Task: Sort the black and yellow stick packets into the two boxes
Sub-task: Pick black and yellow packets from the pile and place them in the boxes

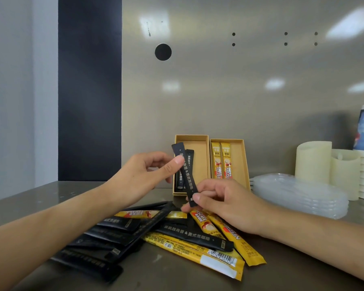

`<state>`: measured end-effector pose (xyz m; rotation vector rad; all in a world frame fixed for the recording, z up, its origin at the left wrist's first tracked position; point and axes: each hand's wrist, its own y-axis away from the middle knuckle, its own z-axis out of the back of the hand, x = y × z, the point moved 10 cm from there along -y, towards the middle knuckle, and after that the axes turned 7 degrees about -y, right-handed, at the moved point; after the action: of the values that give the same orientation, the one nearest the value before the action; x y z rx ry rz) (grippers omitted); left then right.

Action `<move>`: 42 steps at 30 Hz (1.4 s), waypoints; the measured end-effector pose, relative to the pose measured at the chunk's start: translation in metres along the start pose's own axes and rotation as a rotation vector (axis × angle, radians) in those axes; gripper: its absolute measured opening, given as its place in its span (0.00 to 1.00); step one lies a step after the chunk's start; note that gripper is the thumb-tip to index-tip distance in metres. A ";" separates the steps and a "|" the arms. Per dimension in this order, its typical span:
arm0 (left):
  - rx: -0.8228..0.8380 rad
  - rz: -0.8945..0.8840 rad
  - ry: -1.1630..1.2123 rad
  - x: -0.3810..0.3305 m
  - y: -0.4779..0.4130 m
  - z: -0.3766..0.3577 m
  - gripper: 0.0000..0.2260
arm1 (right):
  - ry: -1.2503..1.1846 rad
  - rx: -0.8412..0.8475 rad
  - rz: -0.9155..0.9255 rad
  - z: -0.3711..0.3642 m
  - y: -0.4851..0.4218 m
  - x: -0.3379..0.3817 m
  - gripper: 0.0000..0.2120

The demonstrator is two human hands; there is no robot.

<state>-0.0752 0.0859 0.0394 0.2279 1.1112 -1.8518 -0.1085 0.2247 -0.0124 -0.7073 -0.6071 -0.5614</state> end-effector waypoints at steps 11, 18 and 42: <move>-0.042 -0.021 0.051 -0.001 -0.001 0.008 0.13 | 0.076 -0.080 0.077 0.004 0.001 0.007 0.11; -0.028 -0.053 0.069 -0.006 -0.001 0.002 0.14 | 0.027 -0.166 0.149 0.016 0.000 0.007 0.05; 0.060 -0.095 -0.030 -0.011 0.005 -0.014 0.10 | 0.023 -0.243 0.194 0.022 0.004 0.012 0.04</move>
<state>-0.0694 0.1024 0.0351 0.1839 1.0633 -1.9683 -0.1047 0.2401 0.0074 -0.9761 -0.4461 -0.4664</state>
